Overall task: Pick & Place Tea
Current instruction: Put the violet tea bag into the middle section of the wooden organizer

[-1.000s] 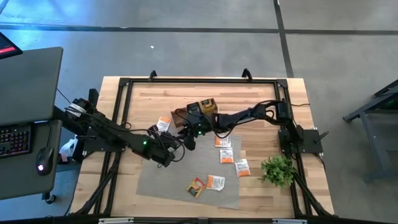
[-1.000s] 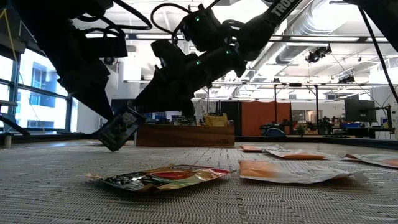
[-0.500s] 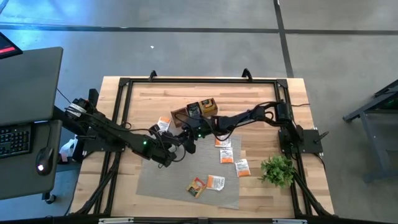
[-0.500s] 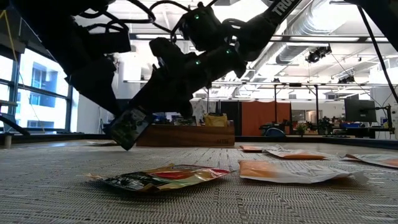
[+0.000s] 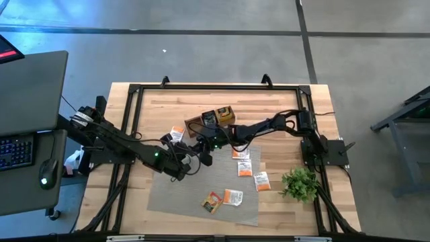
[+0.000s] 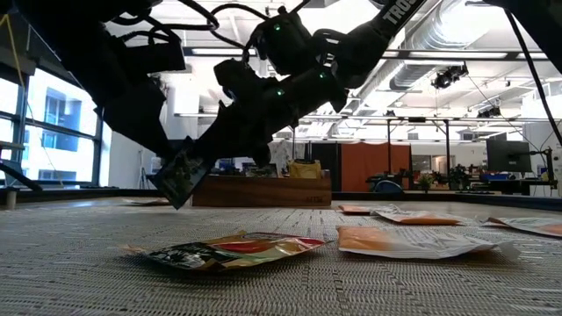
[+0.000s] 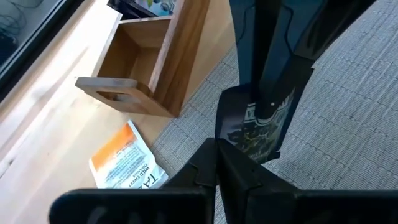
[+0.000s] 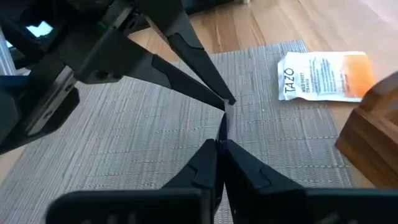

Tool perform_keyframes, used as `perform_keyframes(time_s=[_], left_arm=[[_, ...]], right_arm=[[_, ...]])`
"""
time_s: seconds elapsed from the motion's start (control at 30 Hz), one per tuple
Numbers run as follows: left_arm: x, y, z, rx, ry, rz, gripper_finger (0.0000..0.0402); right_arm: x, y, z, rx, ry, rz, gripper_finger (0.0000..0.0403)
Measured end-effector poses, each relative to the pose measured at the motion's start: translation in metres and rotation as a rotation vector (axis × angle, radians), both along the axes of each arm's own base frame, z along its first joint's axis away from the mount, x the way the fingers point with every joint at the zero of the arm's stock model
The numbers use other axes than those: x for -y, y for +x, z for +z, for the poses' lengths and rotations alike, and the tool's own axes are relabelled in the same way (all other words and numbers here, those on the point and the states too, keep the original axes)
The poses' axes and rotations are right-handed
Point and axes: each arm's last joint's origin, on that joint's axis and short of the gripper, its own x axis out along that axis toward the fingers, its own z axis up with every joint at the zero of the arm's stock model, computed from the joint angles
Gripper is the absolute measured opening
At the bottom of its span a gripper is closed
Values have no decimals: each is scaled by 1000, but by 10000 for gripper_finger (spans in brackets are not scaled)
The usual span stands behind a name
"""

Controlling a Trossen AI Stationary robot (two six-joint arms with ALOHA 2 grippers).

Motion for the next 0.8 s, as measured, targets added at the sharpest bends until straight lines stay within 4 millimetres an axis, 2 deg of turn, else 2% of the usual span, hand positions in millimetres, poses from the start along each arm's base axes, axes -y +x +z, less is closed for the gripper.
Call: perform_keyframes(time_s=[0.1, 0.2, 0.33, 0.43, 0.63, 0.8], left_arm=[[0, 0, 0, 0, 2, 0, 22], [0, 0, 0, 4, -4, 6, 56], [0, 0, 0, 16, -14, 19, 111], [0, 0, 0, 46, -40, 56, 144], [-3, -7, 13, 84, -66, 82, 162], [-10, -19, 34, 148, -42, 92, 162]], right_arm=[[0, -1, -1, -17, -4, -10, 26], [4, -2, -4, -45, -6, -24, 15], [17, -4, -4, -64, 28, -33, 10], [28, -7, 5, -59, 42, -41, 19], [51, -19, 49, 25, -4, -70, 7], [66, -43, 92, 75, -103, -100, 13]])
